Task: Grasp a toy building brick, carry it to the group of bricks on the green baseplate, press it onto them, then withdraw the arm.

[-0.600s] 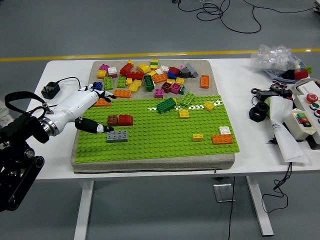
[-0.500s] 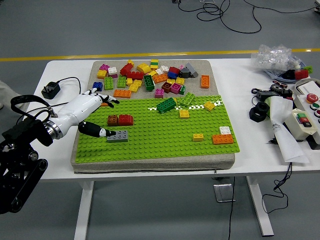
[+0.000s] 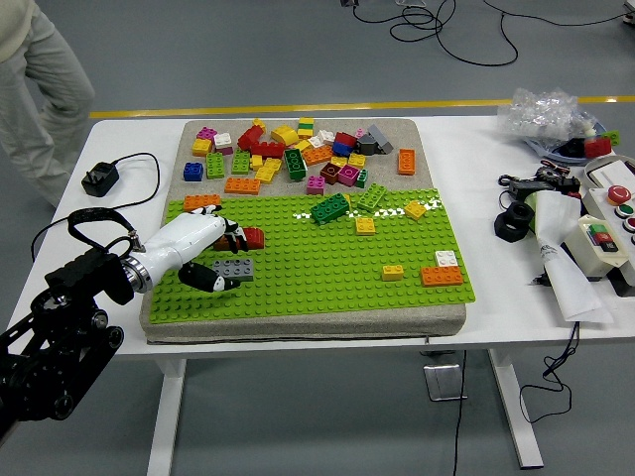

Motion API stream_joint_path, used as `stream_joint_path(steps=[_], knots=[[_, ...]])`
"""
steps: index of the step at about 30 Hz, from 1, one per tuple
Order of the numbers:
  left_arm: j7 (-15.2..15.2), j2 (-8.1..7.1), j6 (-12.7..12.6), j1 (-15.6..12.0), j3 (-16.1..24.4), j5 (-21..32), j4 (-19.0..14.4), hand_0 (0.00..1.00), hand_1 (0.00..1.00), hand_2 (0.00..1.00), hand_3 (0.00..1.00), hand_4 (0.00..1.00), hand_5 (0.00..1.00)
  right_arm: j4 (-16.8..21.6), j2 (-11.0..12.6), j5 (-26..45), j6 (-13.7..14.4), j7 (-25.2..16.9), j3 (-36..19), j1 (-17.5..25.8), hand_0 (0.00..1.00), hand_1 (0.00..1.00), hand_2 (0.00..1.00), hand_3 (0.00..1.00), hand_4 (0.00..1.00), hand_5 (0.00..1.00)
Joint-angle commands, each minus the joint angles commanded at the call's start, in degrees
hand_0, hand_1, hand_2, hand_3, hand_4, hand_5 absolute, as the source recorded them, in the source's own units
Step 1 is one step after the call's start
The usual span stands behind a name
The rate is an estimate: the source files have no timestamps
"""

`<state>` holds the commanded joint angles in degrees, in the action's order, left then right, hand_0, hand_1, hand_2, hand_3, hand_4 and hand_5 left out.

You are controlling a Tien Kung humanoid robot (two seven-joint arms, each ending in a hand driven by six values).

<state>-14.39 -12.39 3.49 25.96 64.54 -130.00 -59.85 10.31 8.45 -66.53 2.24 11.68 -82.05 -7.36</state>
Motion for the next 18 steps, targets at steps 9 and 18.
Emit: stream_joint_path(steps=[9, 18], knots=[[-0.38, 0.90, -1.07, 2.33, -0.65, 0.00, 5.60, 0.942, 0.756, 0.556, 0.589, 0.910, 0.166, 0.00, -0.09, 0.21, 0.17, -0.04, 0.21, -0.13, 0.780, 0.714, 0.752, 0.697, 0.950, 0.693], [-0.77, 1.71, -2.67, 2.97, -0.76, 0.00, 8.75, 0.942, 0.758, 0.560, 0.596, 0.907, 0.166, 0.00, -0.16, 0.30, 0.25, 0.01, 0.30, -0.08, 0.779, 0.714, 0.752, 0.696, 0.950, 0.693]])
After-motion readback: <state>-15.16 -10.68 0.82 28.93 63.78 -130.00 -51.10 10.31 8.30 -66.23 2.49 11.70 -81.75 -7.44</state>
